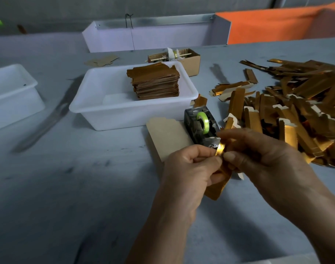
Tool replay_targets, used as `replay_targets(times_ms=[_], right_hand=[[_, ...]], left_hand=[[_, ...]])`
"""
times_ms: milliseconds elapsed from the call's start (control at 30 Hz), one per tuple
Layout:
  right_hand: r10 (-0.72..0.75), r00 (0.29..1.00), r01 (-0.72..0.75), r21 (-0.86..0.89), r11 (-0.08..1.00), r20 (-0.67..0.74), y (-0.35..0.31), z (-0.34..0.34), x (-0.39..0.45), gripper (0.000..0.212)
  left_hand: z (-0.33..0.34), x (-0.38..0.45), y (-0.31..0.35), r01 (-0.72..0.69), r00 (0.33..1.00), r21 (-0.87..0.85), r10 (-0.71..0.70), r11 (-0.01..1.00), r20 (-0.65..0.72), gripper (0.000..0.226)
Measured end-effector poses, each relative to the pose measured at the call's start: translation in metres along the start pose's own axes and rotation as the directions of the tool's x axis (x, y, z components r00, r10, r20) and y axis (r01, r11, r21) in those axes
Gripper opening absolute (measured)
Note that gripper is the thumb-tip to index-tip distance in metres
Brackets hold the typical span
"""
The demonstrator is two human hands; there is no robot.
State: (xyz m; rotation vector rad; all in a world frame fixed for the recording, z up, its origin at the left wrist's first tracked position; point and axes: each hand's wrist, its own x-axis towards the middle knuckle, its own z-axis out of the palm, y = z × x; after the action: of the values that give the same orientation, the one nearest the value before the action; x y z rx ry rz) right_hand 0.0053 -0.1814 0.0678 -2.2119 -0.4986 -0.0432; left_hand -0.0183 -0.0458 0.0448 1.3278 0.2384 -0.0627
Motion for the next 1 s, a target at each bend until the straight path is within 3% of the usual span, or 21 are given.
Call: replay_targets(times_ms=[267,400,500,600,700,767,867,933,1000], right_hand=[[0.069,0.996,-0.071,-0.042,0.997,-0.056,0.0,0.003,0.002,0.034],[0.085,0.995,-0.089,-0.092,0.992,-0.049,-0.004,0.007,0.002,0.033],[0.09,0.992,-0.101,-0.146,0.984,-0.083,-0.006,0.011,0.002,0.029],[0.068,0.987,-0.097,-0.2,0.975,-0.147,-0.008,0.013,0.003,0.028],[0.076,0.984,-0.11,-0.213,0.971,-0.162,-0.009,0.011,0.001,0.03],[0.106,0.981,-0.134,-0.171,0.976,-0.162,-0.008,0.012,0.001,0.031],[0.156,0.976,-0.187,-0.22,0.957,-0.154,-0.007,0.016,0.001,0.035],[0.118,0.977,-0.173,-0.346,0.922,-0.175,-0.007,0.017,0.001,0.042],[0.076,0.973,-0.152,-0.356,0.922,-0.219,-0.003,0.013,0.0,0.046]], left_hand=[[-0.004,0.001,0.0,0.038,0.998,-0.006,-0.038,0.999,0.058,0.019],[-0.001,0.0,-0.007,-0.008,1.0,0.027,0.008,1.0,-0.03,0.017],[0.006,-0.001,-0.014,-0.106,0.977,0.175,0.135,0.979,-0.163,0.017],[0.018,-0.007,-0.019,-0.259,0.893,0.424,0.383,0.868,-0.237,0.017],[0.024,-0.01,-0.024,-0.398,0.726,0.638,0.652,0.659,-0.22,0.023],[0.023,-0.009,-0.028,-0.422,0.651,0.709,0.733,0.565,-0.197,0.027],[0.02,-0.011,-0.033,-0.425,0.67,0.642,0.698,0.638,-0.25,0.024],[0.015,-0.013,-0.032,-0.392,0.705,0.57,0.634,0.722,-0.317,0.019],[0.01,-0.012,-0.028,-0.364,0.737,0.475,0.56,0.801,-0.379,0.015]])
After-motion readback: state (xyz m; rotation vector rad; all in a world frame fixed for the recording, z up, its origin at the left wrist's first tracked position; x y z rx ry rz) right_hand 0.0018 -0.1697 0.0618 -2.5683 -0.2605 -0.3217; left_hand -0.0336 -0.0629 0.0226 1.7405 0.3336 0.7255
